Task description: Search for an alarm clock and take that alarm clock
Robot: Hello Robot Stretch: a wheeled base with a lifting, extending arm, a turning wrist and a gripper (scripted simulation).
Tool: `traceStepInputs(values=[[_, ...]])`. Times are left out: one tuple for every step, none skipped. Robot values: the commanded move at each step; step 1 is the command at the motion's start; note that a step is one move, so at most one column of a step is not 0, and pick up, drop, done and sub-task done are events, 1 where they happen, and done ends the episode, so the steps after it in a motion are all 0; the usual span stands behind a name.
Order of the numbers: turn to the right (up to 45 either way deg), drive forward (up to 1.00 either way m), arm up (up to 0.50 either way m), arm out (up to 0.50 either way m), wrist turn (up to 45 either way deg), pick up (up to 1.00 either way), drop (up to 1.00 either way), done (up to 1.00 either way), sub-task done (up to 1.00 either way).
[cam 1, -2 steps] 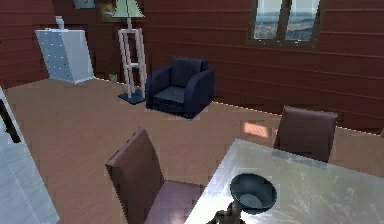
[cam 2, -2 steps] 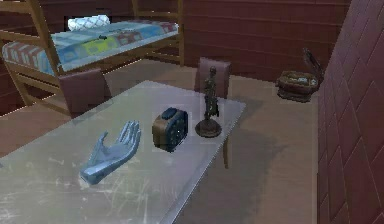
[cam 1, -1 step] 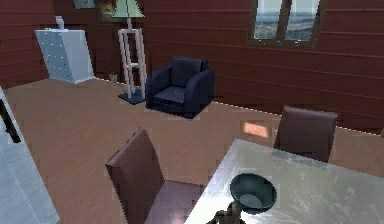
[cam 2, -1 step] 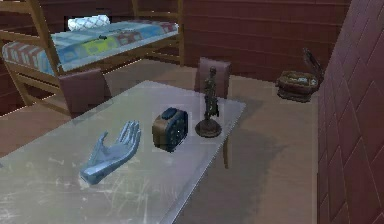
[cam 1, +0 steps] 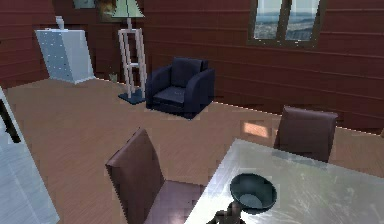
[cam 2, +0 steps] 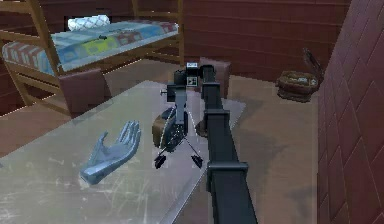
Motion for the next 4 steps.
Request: traceStepInputs(values=[[0.0,0.00,0.00,0.00,45.0,0.00,0.00,0.00,0.00],[0.0,0.00,0.00,0.00,45.0,0.00,0.00,0.00,0.00],[0.0,0.00,0.00,0.00,45.0,0.00,0.00,0.00,0.00],[0.0,0.00,0.00,0.00,21.0,0.00,0.00,0.00,0.00]])
